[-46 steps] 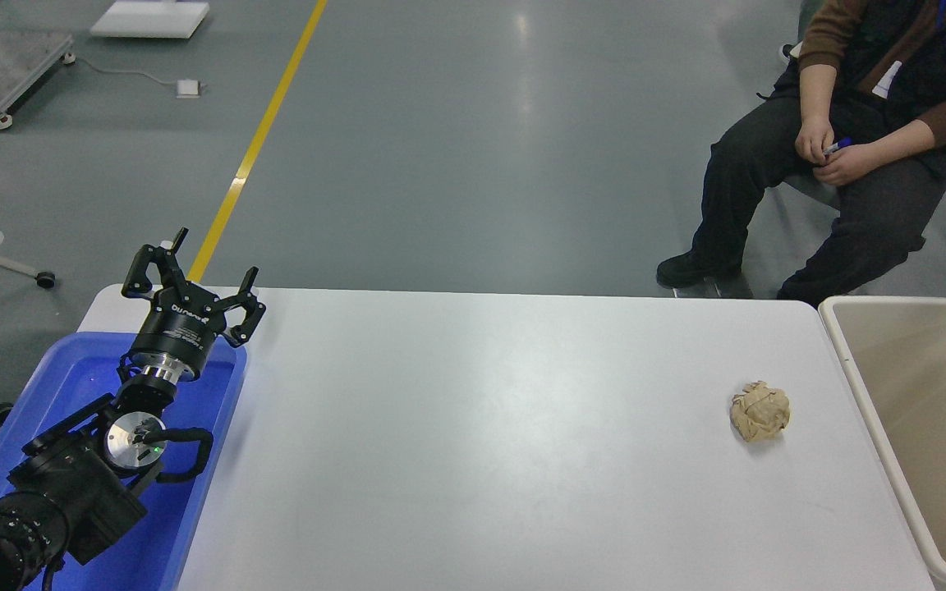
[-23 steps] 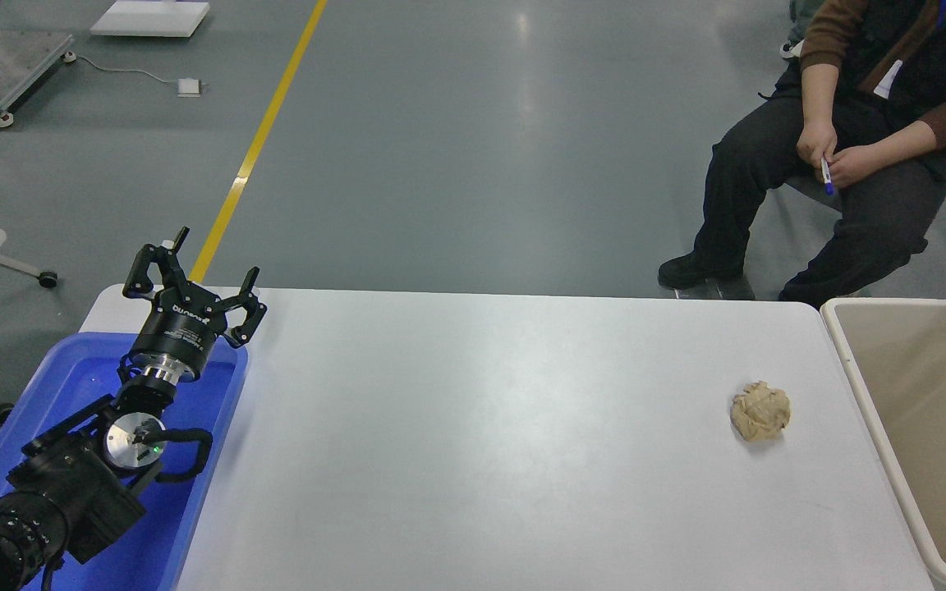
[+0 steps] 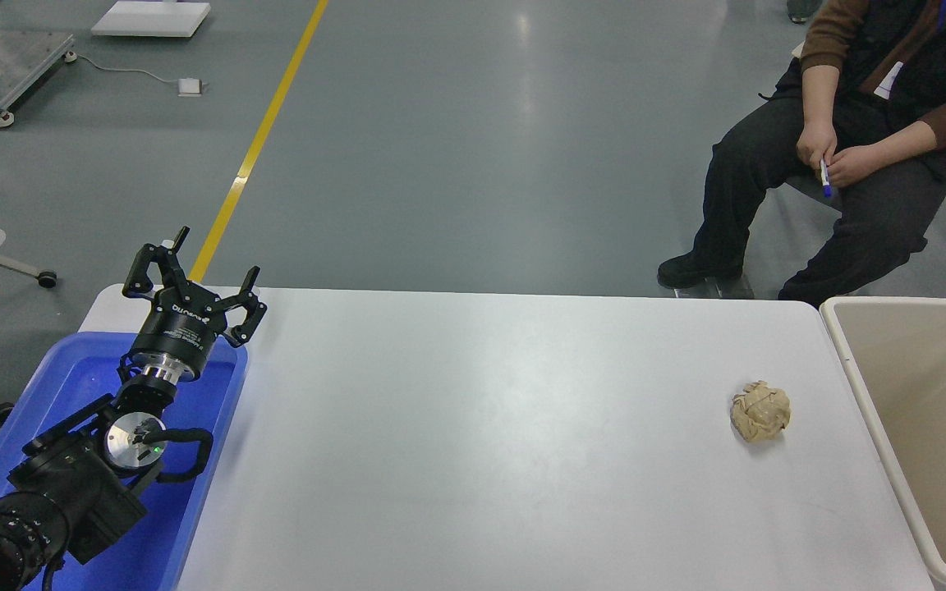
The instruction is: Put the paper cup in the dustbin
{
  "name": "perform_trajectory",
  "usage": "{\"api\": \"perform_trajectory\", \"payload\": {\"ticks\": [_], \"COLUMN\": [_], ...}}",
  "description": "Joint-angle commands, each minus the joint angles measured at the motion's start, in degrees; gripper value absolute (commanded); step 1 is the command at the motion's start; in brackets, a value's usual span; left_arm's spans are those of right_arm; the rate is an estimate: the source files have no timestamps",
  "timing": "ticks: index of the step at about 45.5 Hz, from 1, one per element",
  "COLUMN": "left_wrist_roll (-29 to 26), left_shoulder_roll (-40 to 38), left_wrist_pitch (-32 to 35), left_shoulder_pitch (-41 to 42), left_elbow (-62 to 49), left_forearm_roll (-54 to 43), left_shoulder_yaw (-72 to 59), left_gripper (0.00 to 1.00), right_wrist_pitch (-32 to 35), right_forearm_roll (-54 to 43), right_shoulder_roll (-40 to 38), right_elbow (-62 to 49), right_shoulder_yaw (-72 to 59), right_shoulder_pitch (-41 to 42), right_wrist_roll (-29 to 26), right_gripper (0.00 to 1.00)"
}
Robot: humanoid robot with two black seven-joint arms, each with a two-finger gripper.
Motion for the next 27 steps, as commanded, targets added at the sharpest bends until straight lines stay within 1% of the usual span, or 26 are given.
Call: {"api": "perform_trajectory", "payload": {"ticks": [1, 10, 11, 13, 17, 18, 19, 20, 21, 22, 27], "left_wrist_roll": [0.0, 0.0, 0.0, 0.0, 0.0, 0.0, 0.0, 0.0, 0.0, 0.0, 0.0], "left_shoulder_roll": [0.0, 0.0, 0.0, 0.0, 0.0, 0.0, 0.0, 0.0, 0.0, 0.0, 0.0], "left_wrist_pitch": [0.0, 0.0, 0.0, 0.0, 0.0, 0.0, 0.0, 0.0, 0.0, 0.0, 0.0], "left_shoulder_pitch": [0.0, 0.0, 0.0, 0.0, 0.0, 0.0, 0.0, 0.0, 0.0, 0.0, 0.0], "left_elbow": [0.0, 0.0, 0.0, 0.0, 0.0, 0.0, 0.0, 0.0, 0.0, 0.0, 0.0], "left_forearm_roll": [0.0, 0.0, 0.0, 0.0, 0.0, 0.0, 0.0, 0.0, 0.0, 0.0, 0.0], "left_shoulder_yaw": [0.0, 0.0, 0.0, 0.0, 0.0, 0.0, 0.0, 0.0, 0.0, 0.0, 0.0], "left_gripper": [1.00, 1.00, 1.00, 1.00, 1.00, 1.00, 1.00, 1.00, 1.00, 1.00, 1.00], "right_wrist_pitch": [-2.1, -2.1, -2.1, -2.1, -2.0, -1.9, -1.9, -1.8, -1.8, -1.8, -1.3], "right_forearm_roll": [-0.1, 0.0, 0.0, 0.0, 0.0, 0.0, 0.0, -0.1, -0.1, -0.1, -0.3], "right_shoulder_roll": [2.9, 3.5, 3.6, 3.7, 3.7, 3.7, 3.7, 3.7, 3.7, 3.7, 3.4], "right_elbow": [-0.7, -0.7, -0.7, -0.7, -0.7, -0.7, -0.7, -0.7, -0.8, -0.8, -0.8], "right_shoulder_yaw": [1.8, 1.8, 1.9, 1.9, 2.0, 2.2, 2.4, 2.4, 2.4, 2.4, 2.2], "right_shoulder_pitch": [-0.4, -0.4, -0.4, -0.5, -0.5, -0.5, -0.6, -0.7, -0.7, -0.7, -0.7], "right_wrist_roll": [-0.8, -0.8, -0.8, -0.7, -0.7, -0.7, -0.7, -0.6, -0.6, -0.6, -0.5], "right_gripper": [0.00, 0.00, 0.02, 0.14, 0.41, 0.51, 0.63, 0.80, 0.94, 0.98, 0.99]}}
